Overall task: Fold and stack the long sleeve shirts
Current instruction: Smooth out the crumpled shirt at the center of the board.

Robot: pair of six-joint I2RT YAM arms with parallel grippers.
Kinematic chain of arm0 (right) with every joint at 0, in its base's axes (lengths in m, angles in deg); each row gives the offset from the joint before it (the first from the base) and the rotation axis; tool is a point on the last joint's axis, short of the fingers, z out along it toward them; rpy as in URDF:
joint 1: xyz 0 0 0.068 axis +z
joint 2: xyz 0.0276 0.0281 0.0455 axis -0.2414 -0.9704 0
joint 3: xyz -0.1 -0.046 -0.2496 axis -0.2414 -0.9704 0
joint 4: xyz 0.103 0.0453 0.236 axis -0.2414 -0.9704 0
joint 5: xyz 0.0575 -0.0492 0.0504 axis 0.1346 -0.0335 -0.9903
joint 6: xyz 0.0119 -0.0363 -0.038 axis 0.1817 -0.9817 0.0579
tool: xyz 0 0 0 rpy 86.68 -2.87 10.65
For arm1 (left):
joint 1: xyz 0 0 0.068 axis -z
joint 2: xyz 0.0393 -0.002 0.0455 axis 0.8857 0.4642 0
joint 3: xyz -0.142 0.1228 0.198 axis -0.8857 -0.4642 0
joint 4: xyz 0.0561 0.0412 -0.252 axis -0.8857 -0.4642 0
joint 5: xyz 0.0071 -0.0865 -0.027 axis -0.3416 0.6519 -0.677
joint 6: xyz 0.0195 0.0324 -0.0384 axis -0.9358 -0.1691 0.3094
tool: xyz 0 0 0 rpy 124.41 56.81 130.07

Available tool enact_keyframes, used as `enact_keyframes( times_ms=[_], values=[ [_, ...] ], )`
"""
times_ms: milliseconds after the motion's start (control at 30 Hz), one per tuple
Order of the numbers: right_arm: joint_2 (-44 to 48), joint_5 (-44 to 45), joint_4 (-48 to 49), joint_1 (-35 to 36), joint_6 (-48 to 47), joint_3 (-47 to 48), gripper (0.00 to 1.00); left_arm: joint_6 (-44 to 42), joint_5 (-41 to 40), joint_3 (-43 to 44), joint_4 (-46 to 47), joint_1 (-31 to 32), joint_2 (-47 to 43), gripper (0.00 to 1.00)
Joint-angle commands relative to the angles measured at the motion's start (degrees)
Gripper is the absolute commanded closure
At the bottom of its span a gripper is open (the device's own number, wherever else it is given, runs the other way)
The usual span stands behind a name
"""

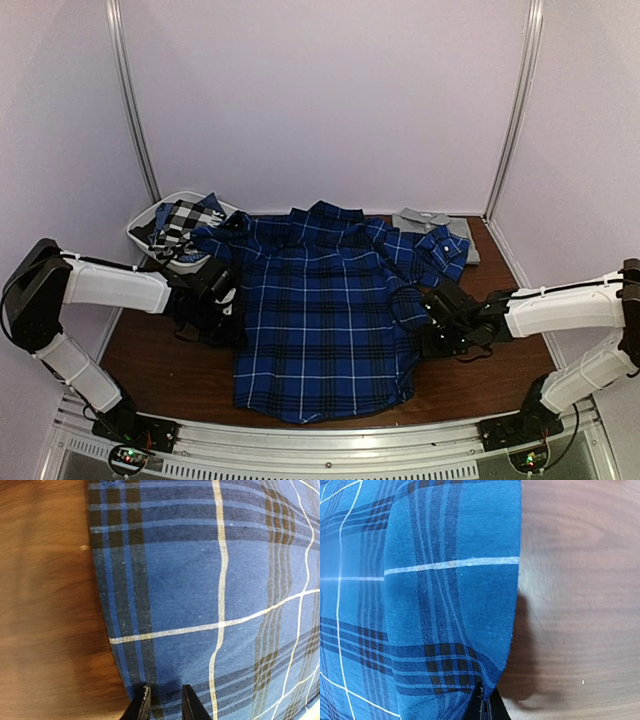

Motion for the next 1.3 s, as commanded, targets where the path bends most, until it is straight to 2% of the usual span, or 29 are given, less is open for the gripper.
enact_keyframes(
  times_ms=[0, 300, 400, 533, 633, 733, 833, 1100, 1267],
  values=[
    [3.6, -2.3, -0.8, -0.3, 3.0, -3.0, 0.99, -1.0, -4.4, -1.1, -10.2, -0.7, -0.3, 0.77],
    [9.8, -4.6, -2.6, -0.3, 6.0, -7.7, 0.94, -2.0, -6.9, -2.0, -12.8, -1.5, -1.9, 0.77],
    [12.7, -2.7, -5.8, -0.4, 6.0, -6.3, 0.81, -2.1, -6.8, -2.6, -13.0, -1.5, -2.7, 0.78],
    [15.5, 0.6, -9.8, -1.6, 4.5, -1.5, 0.55, -2.5, -6.1, -2.6, -13.4, -1.5, -3.5, 0.8],
    [15.7, 2.1, -10.5, -3.8, 1.4, 2.7, 0.44, -2.5, -6.1, -1.2, -13.9, -1.5, -5.1, 0.8],
    [14.0, 1.9, -8.4, -7.4, -2.1, 6.6, 0.43, -3.0, -5.4, 1.3, -14.0, -1.5, -6.6, 0.8],
    [11.3, -2.6, -2.3, -9.7, -4.2, 9.7, 0.45, -3.3, -2.6, 3.8, -14.1, -1.2, -7.4, 0.8],
    [0.5, -13.6, 8.0, -8.8, -4.7, 12.5, 0.53, -2.2, 5.6, 4.7, -10.9, 1.8, -7.8, 0.79],
    [-0.6, -16.0, 10.5, -6.1, -3.0, 8.7, 0.54, -0.5, 7.8, 1.9, -7.2, 3.9, -5.4, 0.76]
  ],
)
